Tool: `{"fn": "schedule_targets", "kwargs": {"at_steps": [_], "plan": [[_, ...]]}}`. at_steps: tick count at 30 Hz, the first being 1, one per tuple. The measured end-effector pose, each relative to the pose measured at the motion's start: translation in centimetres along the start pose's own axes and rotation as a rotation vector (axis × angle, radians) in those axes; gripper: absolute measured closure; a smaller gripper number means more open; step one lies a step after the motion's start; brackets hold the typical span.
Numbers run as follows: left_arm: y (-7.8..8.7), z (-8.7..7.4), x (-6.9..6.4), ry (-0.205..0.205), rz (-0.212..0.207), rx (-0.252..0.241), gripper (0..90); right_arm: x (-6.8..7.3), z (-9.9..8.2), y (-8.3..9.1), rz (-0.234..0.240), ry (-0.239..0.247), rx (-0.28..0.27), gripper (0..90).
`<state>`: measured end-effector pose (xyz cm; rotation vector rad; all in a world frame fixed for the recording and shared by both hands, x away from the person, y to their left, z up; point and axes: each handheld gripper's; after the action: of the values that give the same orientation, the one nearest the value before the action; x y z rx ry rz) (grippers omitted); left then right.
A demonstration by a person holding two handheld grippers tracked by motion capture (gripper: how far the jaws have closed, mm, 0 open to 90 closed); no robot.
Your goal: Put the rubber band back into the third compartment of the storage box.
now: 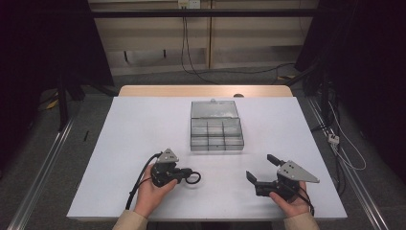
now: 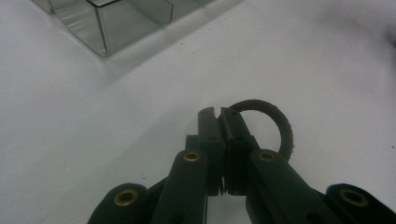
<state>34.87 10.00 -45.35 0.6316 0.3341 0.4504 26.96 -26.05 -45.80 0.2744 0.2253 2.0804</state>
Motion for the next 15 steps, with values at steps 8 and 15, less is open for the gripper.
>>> {"fn": "schedule_targets", "kwargs": {"at_steps": [8,15], "plan": [[-0.57,0.07,-0.36,-0.016,-0.006,0.016,88.3,0.05,-0.02,-0.05,0.002,0.000,0.004,2.7],[-0.98,0.12,-0.77,-0.024,-0.019,0.024,88.2,0.04,-0.04,-0.16,0.003,-0.011,0.015,2.6]]}}
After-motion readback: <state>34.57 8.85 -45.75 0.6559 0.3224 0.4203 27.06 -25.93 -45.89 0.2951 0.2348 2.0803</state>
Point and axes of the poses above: each handheld gripper's, and its own axes: y roughly backward along the jaws, z roughly out of its top, x roughly to its left, and after that the axes turned 4 degrees about -y, right-handed
